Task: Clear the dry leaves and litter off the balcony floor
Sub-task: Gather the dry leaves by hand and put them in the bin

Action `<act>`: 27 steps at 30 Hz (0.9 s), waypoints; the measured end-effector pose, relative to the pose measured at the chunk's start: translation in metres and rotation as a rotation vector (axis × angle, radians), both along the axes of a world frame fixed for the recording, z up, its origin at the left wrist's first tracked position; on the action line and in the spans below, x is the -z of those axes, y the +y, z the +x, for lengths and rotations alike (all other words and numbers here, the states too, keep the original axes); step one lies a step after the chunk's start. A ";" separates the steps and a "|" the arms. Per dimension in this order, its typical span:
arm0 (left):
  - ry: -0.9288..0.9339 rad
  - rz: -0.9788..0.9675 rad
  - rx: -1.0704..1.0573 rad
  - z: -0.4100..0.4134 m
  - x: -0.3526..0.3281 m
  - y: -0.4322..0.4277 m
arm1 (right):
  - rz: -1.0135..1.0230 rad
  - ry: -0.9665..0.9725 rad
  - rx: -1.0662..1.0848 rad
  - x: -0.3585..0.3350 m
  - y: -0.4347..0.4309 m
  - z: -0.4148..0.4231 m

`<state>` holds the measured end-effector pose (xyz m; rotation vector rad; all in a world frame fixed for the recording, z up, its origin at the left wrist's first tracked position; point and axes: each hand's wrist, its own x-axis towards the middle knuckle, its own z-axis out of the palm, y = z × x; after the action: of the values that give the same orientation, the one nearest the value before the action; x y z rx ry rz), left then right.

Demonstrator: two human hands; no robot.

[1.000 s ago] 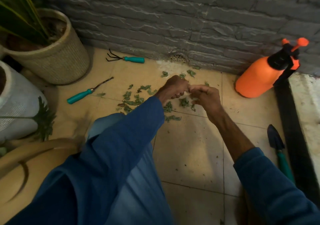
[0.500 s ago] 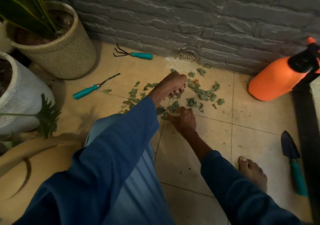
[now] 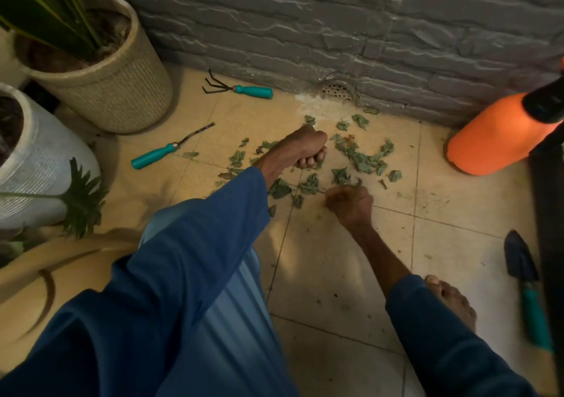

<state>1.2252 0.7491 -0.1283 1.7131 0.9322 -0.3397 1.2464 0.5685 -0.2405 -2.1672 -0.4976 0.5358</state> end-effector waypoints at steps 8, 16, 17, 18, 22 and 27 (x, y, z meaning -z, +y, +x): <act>0.041 -0.128 -0.002 0.003 0.004 -0.022 | 0.498 0.495 0.066 -0.103 0.004 0.026; 0.014 -0.359 -0.012 -0.001 -0.010 -0.022 | 0.451 0.428 0.028 -0.111 0.020 0.030; 0.006 -0.372 -0.004 -0.002 -0.010 -0.021 | 0.431 0.392 0.027 -0.111 0.022 0.029; 0.000 -0.379 0.013 -0.003 -0.011 -0.021 | 0.406 0.348 0.028 -0.111 0.024 0.029; 0.012 -0.364 -0.027 -0.006 -0.010 -0.019 | 0.305 0.122 0.029 -0.113 0.033 0.027; 0.003 -0.322 -0.060 -0.011 -0.010 -0.014 | 0.238 -0.167 -0.042 -0.108 0.040 0.024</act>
<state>1.2144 0.7352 -0.1185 1.3878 0.8772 -0.4286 1.2702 0.6081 -0.1326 -1.9845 -0.6641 0.3019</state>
